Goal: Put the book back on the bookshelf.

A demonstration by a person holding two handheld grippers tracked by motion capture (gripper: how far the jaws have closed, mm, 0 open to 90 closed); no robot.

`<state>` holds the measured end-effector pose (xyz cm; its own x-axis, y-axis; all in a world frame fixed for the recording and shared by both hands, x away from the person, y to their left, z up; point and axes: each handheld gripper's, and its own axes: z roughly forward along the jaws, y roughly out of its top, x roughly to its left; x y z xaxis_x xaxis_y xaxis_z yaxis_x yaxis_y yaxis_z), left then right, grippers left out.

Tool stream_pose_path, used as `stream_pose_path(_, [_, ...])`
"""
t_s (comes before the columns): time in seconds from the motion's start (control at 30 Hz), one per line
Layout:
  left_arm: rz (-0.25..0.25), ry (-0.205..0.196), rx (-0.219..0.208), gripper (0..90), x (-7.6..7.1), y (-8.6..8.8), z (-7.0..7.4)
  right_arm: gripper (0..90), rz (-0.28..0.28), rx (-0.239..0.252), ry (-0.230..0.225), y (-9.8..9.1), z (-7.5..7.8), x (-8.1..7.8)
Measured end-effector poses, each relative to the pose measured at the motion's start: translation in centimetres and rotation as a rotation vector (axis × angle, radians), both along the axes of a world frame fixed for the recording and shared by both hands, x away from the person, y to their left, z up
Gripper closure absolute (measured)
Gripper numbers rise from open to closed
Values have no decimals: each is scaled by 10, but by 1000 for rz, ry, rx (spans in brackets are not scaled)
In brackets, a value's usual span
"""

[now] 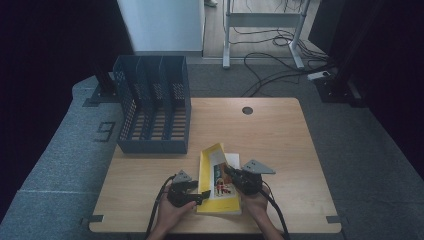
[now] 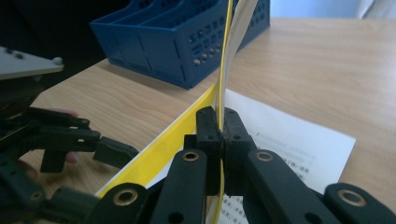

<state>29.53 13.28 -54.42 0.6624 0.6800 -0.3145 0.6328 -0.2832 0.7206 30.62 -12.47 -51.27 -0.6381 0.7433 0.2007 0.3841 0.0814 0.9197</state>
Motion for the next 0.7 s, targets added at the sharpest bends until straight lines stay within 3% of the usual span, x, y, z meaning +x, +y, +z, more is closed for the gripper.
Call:
stream_pose_path(0.33, [5,34,-48,289,6,1,-1,877,20,8,-24,1,6,-3])
stream_pose_path(0.63, [27,44,-63,293,16,3,3,877,33,19,-41,-2,12,-4])
stream_pose_path(0.7, [24,64,-77,295,20,0,5,876,34,22,-50,-2,13,-5])
